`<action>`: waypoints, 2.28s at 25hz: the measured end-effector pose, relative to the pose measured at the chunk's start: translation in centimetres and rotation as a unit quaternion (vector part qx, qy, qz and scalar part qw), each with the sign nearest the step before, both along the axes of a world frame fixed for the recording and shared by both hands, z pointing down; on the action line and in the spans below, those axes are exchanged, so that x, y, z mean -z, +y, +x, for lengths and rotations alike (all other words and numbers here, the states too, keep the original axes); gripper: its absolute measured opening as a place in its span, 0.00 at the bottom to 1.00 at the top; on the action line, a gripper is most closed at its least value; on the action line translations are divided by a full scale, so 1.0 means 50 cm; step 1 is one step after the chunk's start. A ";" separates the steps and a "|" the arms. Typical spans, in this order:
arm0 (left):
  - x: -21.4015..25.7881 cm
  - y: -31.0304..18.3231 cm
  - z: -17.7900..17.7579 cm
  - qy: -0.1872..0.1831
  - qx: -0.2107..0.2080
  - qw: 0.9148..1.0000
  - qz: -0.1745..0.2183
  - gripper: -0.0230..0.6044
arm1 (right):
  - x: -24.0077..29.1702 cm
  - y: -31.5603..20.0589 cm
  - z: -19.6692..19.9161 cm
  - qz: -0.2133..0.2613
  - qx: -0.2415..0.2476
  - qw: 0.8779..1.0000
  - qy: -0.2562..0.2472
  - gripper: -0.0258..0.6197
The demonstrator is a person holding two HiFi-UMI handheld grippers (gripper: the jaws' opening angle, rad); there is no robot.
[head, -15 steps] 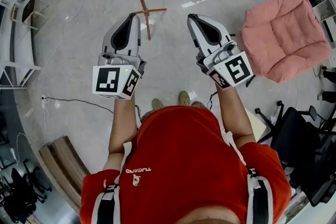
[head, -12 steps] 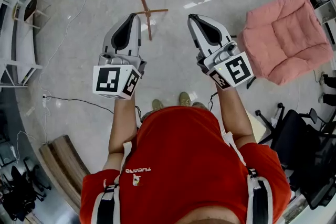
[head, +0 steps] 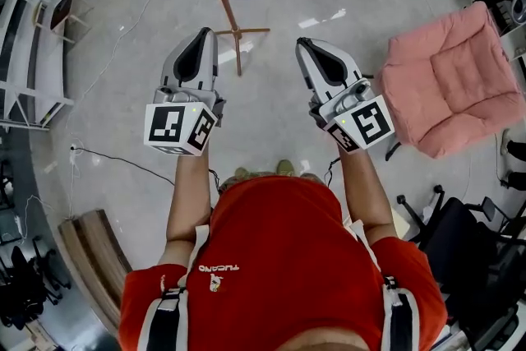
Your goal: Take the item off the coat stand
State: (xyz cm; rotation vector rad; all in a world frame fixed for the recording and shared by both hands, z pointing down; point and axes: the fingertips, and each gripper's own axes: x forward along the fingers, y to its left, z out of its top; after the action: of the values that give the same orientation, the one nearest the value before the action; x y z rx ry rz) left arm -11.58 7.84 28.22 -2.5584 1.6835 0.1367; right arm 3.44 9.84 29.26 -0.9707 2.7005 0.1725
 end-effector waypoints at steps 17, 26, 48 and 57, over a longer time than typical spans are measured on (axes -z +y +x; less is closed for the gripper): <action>0.022 -0.141 0.007 -0.007 0.081 0.997 0.008 0.26 | -0.015 -0.091 0.072 -0.002 0.011 1.000 -0.003 0.08; 0.015 -0.326 -0.053 0.000 0.124 0.992 0.007 0.36 | -0.014 -0.240 0.035 0.000 0.018 1.000 0.020 0.08; -0.036 -0.844 -0.231 -0.032 0.208 0.977 -0.029 0.42 | -0.035 -0.668 -0.133 -0.014 0.050 0.997 0.054 0.08; -0.072 -0.918 -0.262 -0.047 0.255 0.964 -0.060 0.31 | -0.052 -0.741 -0.133 -0.026 0.077 0.996 0.047 0.08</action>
State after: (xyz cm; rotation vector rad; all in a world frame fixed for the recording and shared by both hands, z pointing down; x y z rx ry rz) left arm -24.69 -38.05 31.85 -2.0700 2.2978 -0.1195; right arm -3.20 -27.21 31.86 -0.7810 2.8654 0.1215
